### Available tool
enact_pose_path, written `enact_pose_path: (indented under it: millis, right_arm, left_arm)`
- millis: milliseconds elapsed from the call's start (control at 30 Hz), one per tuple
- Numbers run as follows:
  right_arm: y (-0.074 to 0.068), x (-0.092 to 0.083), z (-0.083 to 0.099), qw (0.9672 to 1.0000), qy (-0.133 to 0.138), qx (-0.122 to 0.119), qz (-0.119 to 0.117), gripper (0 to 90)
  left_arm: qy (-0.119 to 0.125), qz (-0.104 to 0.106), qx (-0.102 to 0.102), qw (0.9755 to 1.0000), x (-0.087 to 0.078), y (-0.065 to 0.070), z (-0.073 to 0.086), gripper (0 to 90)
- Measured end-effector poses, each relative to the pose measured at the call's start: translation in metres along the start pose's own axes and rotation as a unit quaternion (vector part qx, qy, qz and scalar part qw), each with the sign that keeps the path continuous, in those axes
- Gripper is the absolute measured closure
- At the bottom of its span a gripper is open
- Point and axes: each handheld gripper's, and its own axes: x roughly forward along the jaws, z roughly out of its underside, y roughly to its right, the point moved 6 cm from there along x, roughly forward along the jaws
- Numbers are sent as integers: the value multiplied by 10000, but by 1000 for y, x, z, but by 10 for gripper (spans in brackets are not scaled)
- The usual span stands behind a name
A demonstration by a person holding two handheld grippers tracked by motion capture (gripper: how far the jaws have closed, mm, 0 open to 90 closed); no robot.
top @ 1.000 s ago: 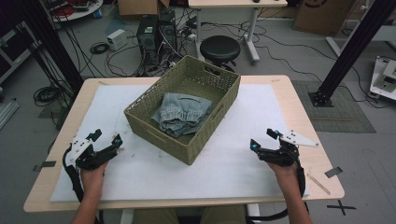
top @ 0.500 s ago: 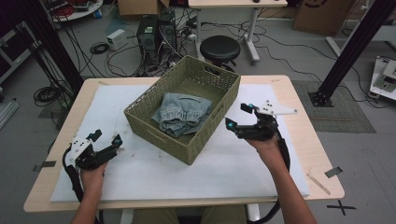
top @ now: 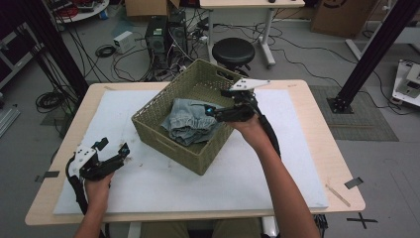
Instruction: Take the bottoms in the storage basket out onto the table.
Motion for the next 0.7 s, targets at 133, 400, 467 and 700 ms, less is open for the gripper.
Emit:
enact_pose_path:
  millis: [133, 400, 467, 700]
  right_arm:
    - [-2, 26, -9, 9997, -214, -40, -94, 126]
    - [-6, 68, -22, 9991, -379, 60, -203, 126]
    - [-6, 80, -23, 9987, -463, 106, -200, 126]
    - [-9, 116, -18, 9976, -649, 176, -172, 126]
  left_arm:
    - [7, 8, -32, 10000, 0, 0, 0, 187]
    - [3, 40, -69, 10000, 0, -1, 0, 187]
    - [17, 58, -76, 10000, 0, -1, 0, 188]
    - [6, 73, -70, 9999, 0, -1, 0, 187]
